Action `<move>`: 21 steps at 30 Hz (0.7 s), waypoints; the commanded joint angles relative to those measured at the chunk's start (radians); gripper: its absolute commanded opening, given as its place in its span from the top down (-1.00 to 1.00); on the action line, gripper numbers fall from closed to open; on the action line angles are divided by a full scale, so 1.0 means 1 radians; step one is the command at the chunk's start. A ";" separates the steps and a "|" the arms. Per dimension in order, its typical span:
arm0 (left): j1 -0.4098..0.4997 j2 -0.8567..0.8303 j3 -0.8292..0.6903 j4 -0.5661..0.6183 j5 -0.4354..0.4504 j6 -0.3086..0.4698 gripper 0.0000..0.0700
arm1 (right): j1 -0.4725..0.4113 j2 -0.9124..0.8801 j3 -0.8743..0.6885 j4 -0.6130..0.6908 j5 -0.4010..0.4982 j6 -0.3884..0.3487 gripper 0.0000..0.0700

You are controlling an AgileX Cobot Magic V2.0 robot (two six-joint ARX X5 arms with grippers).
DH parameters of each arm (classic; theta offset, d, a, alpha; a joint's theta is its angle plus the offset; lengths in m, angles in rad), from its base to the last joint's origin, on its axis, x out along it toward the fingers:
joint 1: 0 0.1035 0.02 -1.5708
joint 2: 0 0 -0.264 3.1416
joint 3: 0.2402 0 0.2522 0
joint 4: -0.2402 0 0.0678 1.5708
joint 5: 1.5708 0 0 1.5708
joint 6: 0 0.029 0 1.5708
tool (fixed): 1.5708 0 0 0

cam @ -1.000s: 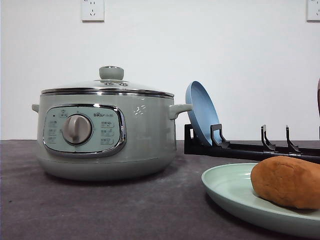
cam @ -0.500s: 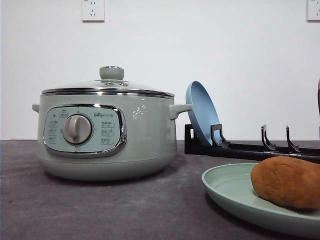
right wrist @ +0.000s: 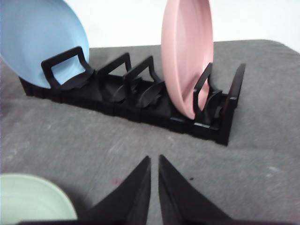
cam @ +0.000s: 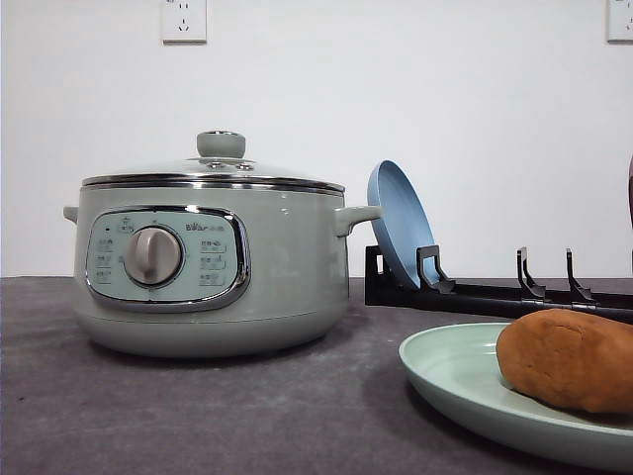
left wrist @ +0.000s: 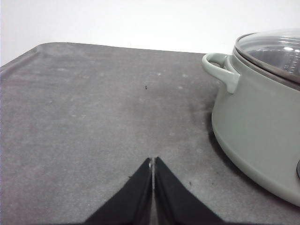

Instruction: Transfer potato from steamer to green plate

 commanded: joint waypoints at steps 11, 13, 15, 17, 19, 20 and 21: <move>0.001 -0.001 -0.020 -0.005 -0.009 -0.003 1.00 | -0.001 -0.005 -0.008 0.007 -0.039 -0.118 0.95; 0.001 -0.001 -0.020 -0.005 -0.009 -0.003 1.00 | -0.001 -0.005 -0.008 0.015 -0.036 -0.118 0.95; 0.001 -0.001 -0.020 -0.005 -0.009 -0.003 1.00 | -0.001 -0.005 -0.008 0.016 -0.035 -0.118 0.95; 0.001 -0.001 -0.020 -0.005 -0.009 -0.003 1.00 | -0.001 -0.005 -0.008 0.016 -0.035 -0.118 0.95; 0.001 -0.001 -0.020 -0.005 -0.009 -0.003 1.00 | -0.001 -0.005 -0.008 0.016 -0.035 -0.118 0.95; 0.001 -0.001 -0.020 -0.005 -0.009 -0.003 1.00 | -0.001 -0.005 -0.008 0.016 -0.035 -0.118 0.95; 0.001 -0.001 -0.020 -0.005 -0.009 -0.003 1.00 | -0.001 -0.005 -0.008 0.016 -0.035 -0.118 0.95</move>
